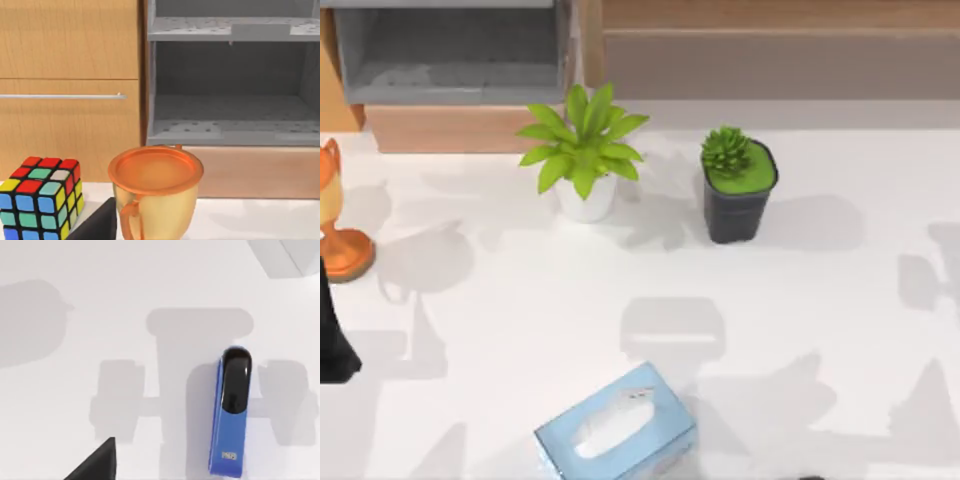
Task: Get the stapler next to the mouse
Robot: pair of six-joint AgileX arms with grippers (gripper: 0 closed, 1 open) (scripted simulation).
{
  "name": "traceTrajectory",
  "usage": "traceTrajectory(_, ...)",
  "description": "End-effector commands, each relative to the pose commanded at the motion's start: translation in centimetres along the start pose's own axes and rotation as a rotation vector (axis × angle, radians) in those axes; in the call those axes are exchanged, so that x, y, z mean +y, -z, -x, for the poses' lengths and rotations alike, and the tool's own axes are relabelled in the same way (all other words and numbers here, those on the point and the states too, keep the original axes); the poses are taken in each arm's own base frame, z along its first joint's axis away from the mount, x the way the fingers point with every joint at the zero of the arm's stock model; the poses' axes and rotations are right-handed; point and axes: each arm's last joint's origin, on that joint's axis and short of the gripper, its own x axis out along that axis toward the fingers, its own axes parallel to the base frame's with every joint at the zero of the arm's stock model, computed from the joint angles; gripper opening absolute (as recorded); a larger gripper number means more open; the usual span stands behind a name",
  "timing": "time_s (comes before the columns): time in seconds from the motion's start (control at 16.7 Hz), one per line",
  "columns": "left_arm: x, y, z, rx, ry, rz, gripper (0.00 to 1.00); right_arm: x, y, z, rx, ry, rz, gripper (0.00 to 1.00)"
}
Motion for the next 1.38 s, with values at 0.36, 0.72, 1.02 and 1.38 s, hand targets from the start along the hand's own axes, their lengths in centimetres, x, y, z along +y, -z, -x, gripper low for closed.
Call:
traceTrajectory(0.36,0.0,0.0,0.0,0.000,0.000,0.000,1.00,-0.2,-5.0,-7.2,0.414,0.047,-0.054,1.00)
traceTrajectory(0.72,0.0,0.0,0.0,0.000,0.000,0.000,1.00,-0.7,-6.3,-14.0,0.694,0.080,-0.091,1.00)
traceTrajectory(1.02,0.0,0.0,0.0,0.000,0.000,0.000,1.00,-0.8,-6.3,-15.7,0.758,0.088,-0.101,1.00)
traceTrajectory(1.38,0.0,0.0,0.0,0.000,0.000,0.000,1.00,-0.8,-5.6,-16.5,0.759,0.088,-0.101,1.00)
